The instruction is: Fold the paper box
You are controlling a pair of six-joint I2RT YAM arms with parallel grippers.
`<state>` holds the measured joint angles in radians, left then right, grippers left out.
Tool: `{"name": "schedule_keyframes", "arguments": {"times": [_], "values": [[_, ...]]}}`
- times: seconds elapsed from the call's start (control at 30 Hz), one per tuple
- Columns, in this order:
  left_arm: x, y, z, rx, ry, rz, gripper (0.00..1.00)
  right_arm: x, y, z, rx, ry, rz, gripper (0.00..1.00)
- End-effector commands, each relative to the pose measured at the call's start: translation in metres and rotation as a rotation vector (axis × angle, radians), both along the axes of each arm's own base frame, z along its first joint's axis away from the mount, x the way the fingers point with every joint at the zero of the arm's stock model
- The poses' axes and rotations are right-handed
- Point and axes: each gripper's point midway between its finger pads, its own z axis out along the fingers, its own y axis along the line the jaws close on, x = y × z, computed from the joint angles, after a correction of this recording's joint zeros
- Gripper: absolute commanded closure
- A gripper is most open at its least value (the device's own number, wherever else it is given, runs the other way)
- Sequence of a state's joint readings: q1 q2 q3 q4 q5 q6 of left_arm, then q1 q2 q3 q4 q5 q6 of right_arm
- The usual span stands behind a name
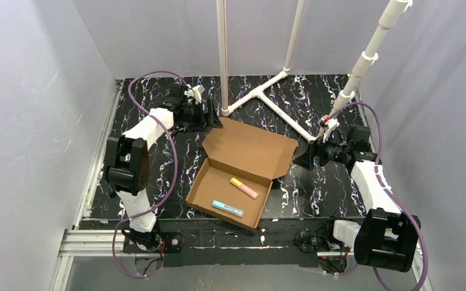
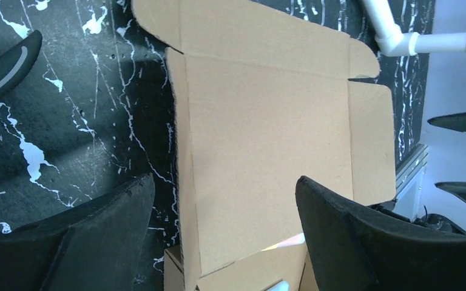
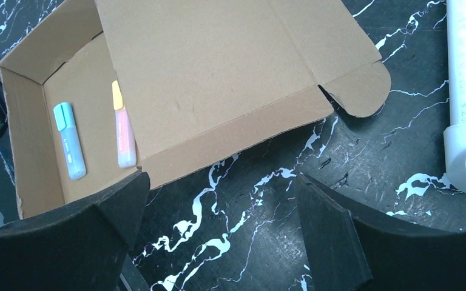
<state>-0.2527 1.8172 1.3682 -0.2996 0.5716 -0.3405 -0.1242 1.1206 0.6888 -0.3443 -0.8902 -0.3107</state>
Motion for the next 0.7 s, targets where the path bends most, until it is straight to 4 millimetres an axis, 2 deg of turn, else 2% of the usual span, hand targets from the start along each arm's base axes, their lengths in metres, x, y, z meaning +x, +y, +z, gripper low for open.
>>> {"name": "schedule_keyframes", "arguments": {"times": [0.0, 0.17, 0.27, 0.37, 0.47, 0.5, 0.67], "values": [[-0.002, 0.000, -0.017, 0.046, 0.078, -0.012, 0.18, -0.001, 0.002, 0.009, 0.014, -0.027, 0.018, 0.02], [-0.003, -0.005, -0.031, 0.100, 0.125, -0.031, 0.25, -0.002, 0.003, 0.012, 0.018, -0.035, 0.022, 0.02], [-0.003, -0.011, -0.035, 0.118, 0.130, -0.043, 0.36, -0.003, 0.003, 0.014, 0.018, -0.039, 0.022, 0.02], [-0.003, -0.014, -0.034, 0.129, 0.126, -0.047, 0.59, -0.003, 0.004, 0.014, 0.020, -0.042, 0.025, 0.02], [-0.004, -0.010, -0.028, 0.147, 0.097, -0.035, 0.96, -0.004, 0.004, 0.013, 0.022, -0.035, 0.027, 0.02], [-0.004, -0.008, -0.025, 0.152, 0.081, -0.030, 1.00, -0.003, 0.003, 0.013, 0.021, -0.035, 0.026, 0.02], [-0.015, 0.010, -0.007, 0.183, -0.049, 0.027, 1.00, -0.005, 0.003, 0.014, 0.016, -0.039, 0.031, 0.02]]}}
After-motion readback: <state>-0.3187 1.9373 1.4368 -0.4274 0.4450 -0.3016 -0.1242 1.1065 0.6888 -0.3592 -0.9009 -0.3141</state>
